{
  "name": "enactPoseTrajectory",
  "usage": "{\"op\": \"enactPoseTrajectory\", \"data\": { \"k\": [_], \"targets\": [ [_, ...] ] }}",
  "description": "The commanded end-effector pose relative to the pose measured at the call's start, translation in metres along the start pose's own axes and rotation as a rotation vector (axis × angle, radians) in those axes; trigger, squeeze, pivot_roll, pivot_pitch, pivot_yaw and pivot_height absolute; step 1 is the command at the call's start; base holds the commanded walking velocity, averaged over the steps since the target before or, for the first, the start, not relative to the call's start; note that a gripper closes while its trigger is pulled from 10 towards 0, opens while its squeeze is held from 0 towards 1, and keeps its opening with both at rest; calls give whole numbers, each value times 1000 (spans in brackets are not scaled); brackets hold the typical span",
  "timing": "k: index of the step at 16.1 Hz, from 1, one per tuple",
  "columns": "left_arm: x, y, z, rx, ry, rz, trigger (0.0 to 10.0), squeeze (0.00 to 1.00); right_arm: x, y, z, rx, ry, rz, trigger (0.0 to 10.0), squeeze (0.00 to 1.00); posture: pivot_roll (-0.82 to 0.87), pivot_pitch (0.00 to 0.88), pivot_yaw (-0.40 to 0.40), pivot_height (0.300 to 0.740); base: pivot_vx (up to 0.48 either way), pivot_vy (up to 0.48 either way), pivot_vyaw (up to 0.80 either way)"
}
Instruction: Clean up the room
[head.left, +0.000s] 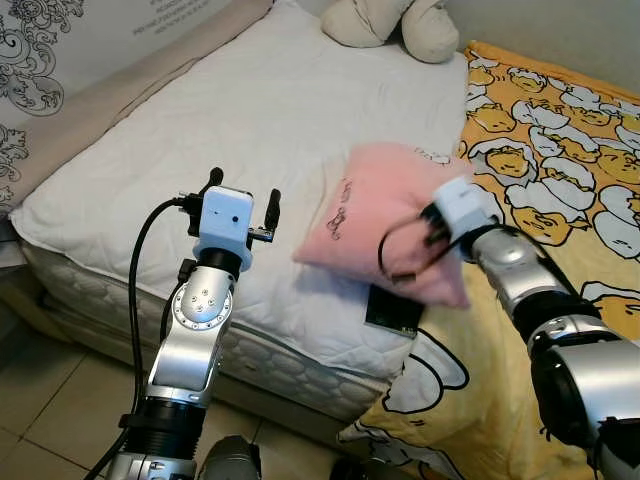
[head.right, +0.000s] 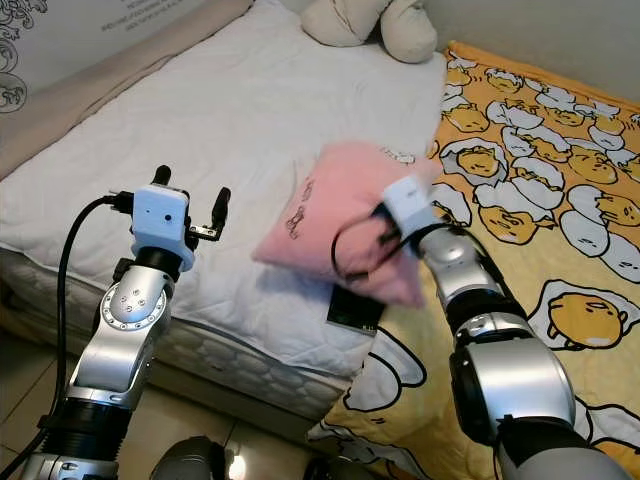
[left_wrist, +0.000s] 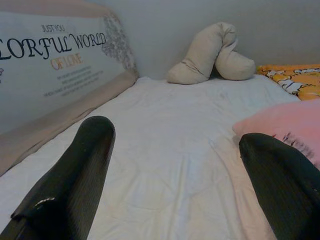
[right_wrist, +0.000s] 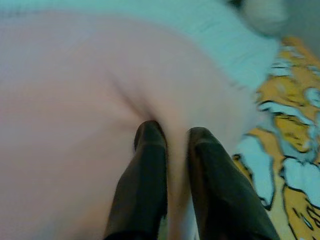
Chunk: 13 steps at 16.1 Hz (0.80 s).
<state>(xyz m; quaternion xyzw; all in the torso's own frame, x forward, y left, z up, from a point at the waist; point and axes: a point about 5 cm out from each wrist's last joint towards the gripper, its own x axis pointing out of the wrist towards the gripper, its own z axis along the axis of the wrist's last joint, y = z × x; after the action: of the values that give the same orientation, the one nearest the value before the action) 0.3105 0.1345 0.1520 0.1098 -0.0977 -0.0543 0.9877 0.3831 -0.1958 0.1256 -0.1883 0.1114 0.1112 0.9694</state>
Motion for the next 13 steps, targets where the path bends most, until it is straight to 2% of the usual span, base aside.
{"op": "enactPoseTrajectory", "data": {
  "k": [1, 2, 3, 4, 8, 9, 10, 11, 12, 13],
  "targets": [
    [1, -4, 1, -6, -8, -15, 10000, 0, 0, -11, 16, 71, -89, -85, 10000, 1000, 204, 0, -136, 740, 0, 0, 0],
    [1, -5, 0, -7, -7, -14, 10000, 0, 0, -10, 16, 84, -108, -97, 10000, 1000, 201, 0, -142, 740, 0, 0, 0],
    [1, -6, 0, -10, -7, -11, 10000, 0, -2, -3, 9, 185, -116, -102, 10000, 1000, 194, 0, -154, 740, 0, 0, 0],
    [1, -7, 0, -14, -7, -10, 10000, 0, -4, 4, 3, 237, -122, -90, 10000, 1000, 193, 0, -162, 740, 0, 0, 0],
    [0, -9, -2, -21, -6, -8, 10000, 0, -18, 25, -14, 343, -186, -83, 10000, 1000, 190, 0, -193, 740, 0, 0, 0],
    [-1, -10, -3, -21, -7, -5, 10000, 0, -30, 35, -20, 358, -229, -61, 10000, 1000, 195, 0, -210, 740, 0, 0, 0],
    [-3, -9, -3, -16, -14, -11, 10000, 0, -48, 38, -26, 325, -296, -98, 10000, 1000, 204, 0, -225, 740, 0, 0, 0],
    [-4, -8, -2, -12, -22, -13, 10000, 0, -54, 37, -27, 317, -308, -113, 10000, 1000, 204, 0, -225, 740, 0, 0, 0],
    [-7, -7, -1, -3, -35, -23, 10000, 0, -66, 37, -29, 301, -338, -144, 10000, 1000, 208, 0, -225, 740, 0, 0, 0],
    [-12, -4, -3, -25, -33, -21, 10000, 0, -75, 38, -26, 300, -372, -170, 10000, 1000, 207, 0, -216, 740, 0, 0, 0]
  ]
}}
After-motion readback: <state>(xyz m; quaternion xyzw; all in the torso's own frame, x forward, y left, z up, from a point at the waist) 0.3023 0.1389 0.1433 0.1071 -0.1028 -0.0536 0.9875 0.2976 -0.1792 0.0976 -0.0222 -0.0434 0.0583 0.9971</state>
